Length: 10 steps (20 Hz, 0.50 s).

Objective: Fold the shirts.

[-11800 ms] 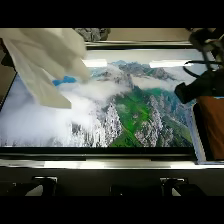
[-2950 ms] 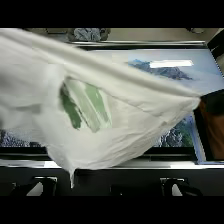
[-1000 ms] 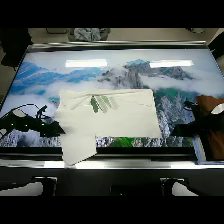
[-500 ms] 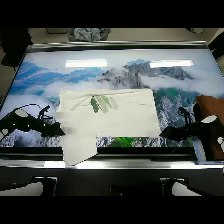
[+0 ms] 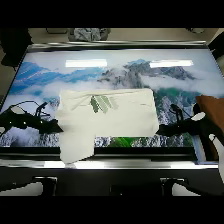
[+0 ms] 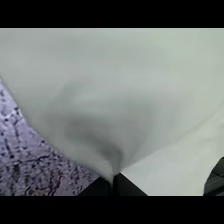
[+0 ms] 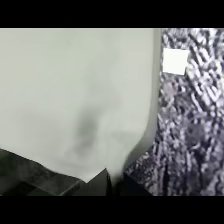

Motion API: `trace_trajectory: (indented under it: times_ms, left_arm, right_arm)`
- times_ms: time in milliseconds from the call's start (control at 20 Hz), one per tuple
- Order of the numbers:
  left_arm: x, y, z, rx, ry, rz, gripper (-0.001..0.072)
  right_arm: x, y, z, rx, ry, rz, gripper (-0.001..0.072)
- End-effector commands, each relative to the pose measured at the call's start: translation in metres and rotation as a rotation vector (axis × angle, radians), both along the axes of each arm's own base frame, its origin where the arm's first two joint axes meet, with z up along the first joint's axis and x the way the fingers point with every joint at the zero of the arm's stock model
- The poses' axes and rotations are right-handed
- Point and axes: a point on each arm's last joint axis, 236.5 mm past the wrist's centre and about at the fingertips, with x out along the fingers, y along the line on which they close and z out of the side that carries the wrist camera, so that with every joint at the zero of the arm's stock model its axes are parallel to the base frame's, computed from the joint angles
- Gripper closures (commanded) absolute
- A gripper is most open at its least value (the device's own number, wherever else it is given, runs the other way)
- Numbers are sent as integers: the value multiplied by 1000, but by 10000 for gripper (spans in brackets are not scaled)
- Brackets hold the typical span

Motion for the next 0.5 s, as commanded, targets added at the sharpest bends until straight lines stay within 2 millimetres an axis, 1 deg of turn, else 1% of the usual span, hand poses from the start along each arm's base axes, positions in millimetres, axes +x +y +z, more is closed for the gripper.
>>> trace_trajectory:
  times_ms: [0, 50, 100, 150, 200, 250, 300, 350, 400, 450]
  left_arm:
    - [29, 12, 56, 1, -83, -16, 682]
    - [50, 18, 93, 32, -183, -11, 683]
    - [71, 24, 139, 72, -305, 20, 683]
    - [90, 27, 199, 111, -452, 85, 683]
    - [100, 26, 266, 130, -610, 145, 681]
    - [98, 22, 344, 162, -812, 157, 681]
    - [83, 18, 413, 197, -995, 157, 681]
    - [58, 13, 479, 234, -1172, 168, 681]
    - [23, 11, 540, 286, -1341, 205, 681]
    - [-15, 10, 590, 328, -1490, 258, 681]
  right_arm:
    - [22, -5, 54, -41, -122, 158, 670]
    - [42, -15, 93, -100, -226, 192, 670]
    - [61, -25, 139, -170, -347, 203, 670]
    - [81, -37, 201, -274, -510, 207, 669]
    - [91, -51, 267, -396, -669, 195, 669]
    - [91, -66, 345, -543, -844, 151, 669]
    - [78, -76, 421, -675, -1010, 99, 668]
    - [48, -81, 496, -799, -1175, 32, 668]
    - [12, -82, 554, -883, -1302, -50, 669]
    - [-31, -83, 598, -945, -1395, -146, 669]
